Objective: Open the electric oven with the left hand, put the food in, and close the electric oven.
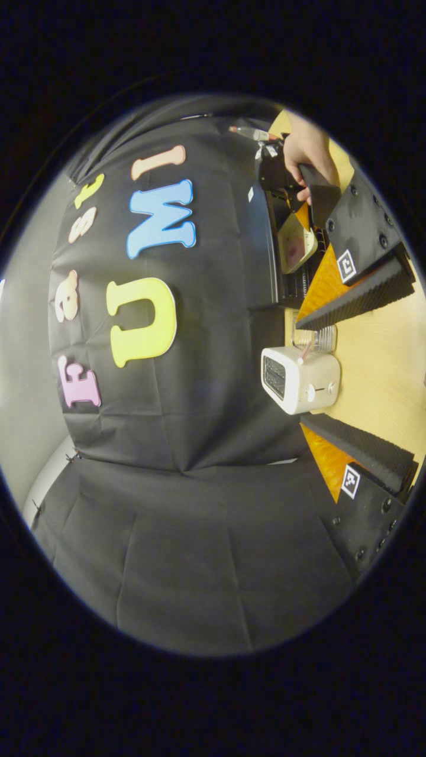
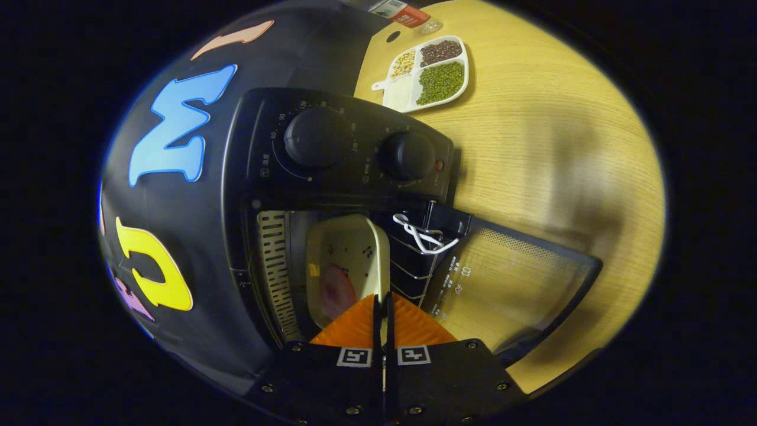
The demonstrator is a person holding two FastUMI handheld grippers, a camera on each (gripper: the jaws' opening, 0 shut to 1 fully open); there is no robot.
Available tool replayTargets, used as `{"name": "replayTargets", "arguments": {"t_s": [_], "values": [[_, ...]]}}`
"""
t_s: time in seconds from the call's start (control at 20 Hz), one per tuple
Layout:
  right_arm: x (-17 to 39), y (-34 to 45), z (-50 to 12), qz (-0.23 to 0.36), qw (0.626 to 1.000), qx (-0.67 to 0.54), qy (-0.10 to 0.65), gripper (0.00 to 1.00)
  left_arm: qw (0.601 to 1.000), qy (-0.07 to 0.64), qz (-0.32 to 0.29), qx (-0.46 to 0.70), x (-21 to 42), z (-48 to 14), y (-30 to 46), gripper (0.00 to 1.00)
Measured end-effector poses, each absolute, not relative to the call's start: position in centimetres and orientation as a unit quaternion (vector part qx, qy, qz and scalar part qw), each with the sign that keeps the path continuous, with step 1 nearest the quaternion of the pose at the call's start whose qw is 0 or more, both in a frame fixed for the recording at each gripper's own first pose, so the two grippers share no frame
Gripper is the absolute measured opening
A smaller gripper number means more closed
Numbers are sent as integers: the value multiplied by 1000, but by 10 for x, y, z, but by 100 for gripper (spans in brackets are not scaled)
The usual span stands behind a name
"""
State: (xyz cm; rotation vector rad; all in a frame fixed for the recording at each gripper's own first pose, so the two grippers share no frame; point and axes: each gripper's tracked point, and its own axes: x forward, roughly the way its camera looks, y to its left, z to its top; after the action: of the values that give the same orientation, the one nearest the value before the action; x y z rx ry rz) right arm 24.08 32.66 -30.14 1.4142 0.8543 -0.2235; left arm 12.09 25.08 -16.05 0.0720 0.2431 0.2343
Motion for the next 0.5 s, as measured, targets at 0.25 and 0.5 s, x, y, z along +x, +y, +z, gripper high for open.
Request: {"name": "replayTargets", "arguments": {"t_s": [0.25, 0.5], "values": [[259, 335, -295, -90, 677, 644, 346, 5, 982, 130, 128, 40, 118, -164, 258, 100], [252, 347, -281, -40, 665, 657, 353, 29, 982, 131, 128, 34, 116, -164, 248, 100]]}}
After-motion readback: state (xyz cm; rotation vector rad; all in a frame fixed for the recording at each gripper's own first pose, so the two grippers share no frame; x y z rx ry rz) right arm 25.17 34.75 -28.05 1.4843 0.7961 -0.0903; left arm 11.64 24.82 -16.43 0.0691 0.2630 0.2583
